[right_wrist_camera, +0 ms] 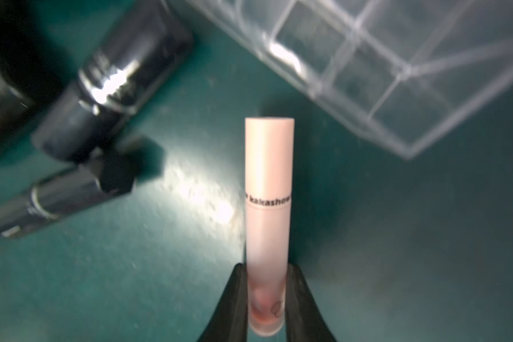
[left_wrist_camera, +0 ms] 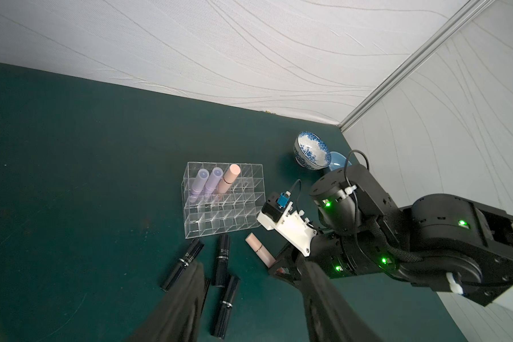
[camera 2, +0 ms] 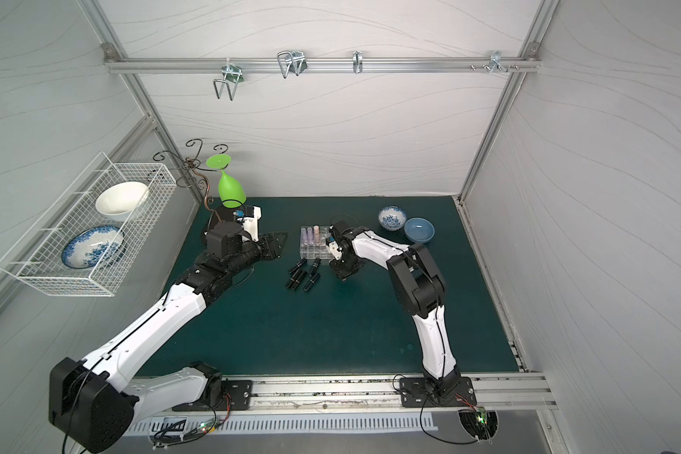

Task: Arrange the lipsticks in the organizer
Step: Pick up the lipstick at the center of the board.

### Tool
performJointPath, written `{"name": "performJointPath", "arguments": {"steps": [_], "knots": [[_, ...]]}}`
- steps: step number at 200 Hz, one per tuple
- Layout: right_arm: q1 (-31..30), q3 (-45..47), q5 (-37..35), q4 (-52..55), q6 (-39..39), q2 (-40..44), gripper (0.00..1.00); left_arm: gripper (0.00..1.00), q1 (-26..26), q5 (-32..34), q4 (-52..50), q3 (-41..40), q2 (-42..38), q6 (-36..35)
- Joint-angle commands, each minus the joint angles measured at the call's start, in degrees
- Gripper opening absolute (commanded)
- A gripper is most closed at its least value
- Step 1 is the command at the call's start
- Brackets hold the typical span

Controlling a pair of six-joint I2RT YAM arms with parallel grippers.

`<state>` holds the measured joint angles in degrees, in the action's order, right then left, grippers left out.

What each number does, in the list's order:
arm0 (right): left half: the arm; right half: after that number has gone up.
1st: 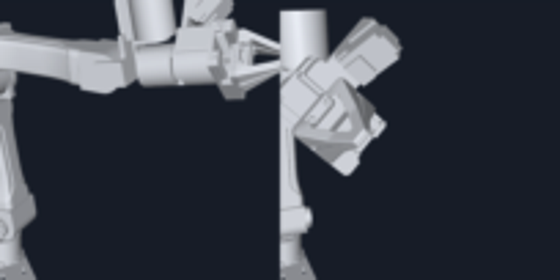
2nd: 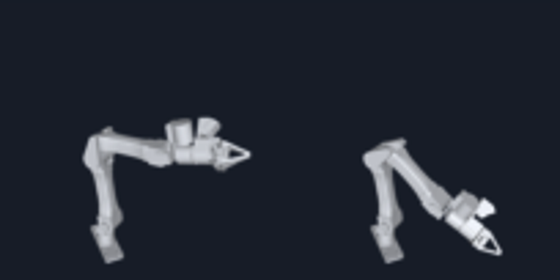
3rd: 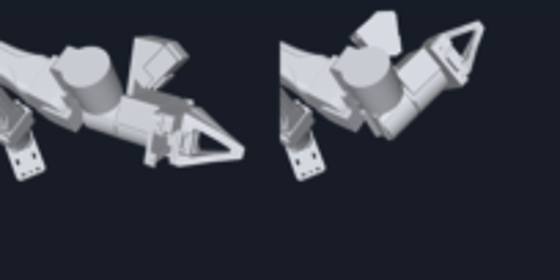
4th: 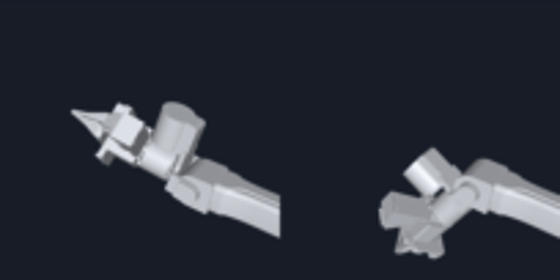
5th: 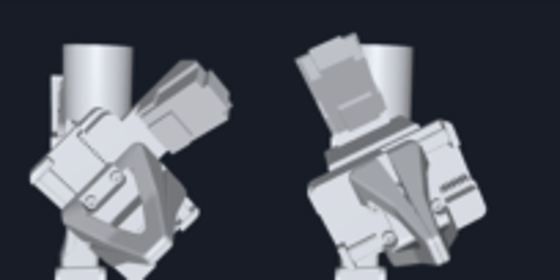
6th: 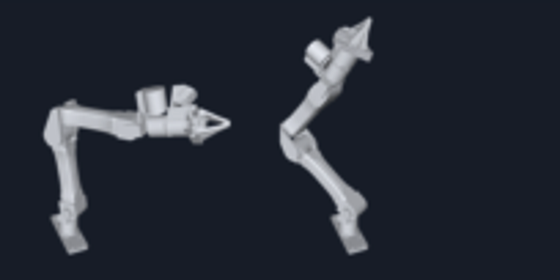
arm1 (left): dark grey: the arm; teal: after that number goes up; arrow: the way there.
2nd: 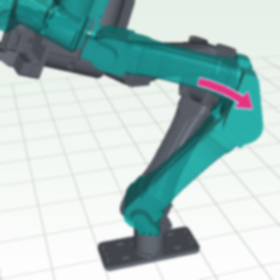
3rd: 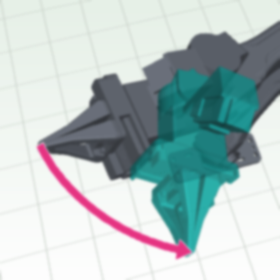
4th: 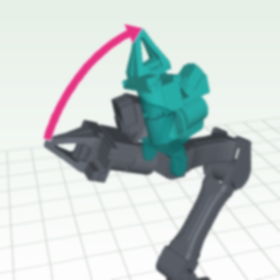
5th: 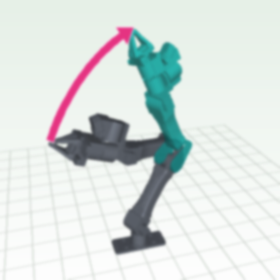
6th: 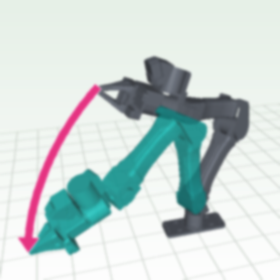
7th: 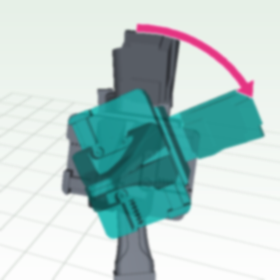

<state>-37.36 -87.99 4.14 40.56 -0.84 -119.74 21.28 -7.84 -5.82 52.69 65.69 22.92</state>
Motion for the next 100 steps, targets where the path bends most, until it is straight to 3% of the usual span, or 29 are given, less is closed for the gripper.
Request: {"name": "performJointPath", "arguments": {"steps": [1,47,100], "knots": [[0.25,3.29,0.78,1.8,1.32,6.45,0.09,0.58,-0.91,-3.44,-0.99,3.04,-0.91,0.11],[0.54,9.21,4.23,1.02,4.5,21.76,0.09,0.58,-3.69,-14.74,-2.79,5.65,2.54,1.43],[0.32,9.5,14.85,1.1,6.53,33.11,0.09,0.77,-5.37,-39.33,3.52,8.84,11.55,8.65]]}}
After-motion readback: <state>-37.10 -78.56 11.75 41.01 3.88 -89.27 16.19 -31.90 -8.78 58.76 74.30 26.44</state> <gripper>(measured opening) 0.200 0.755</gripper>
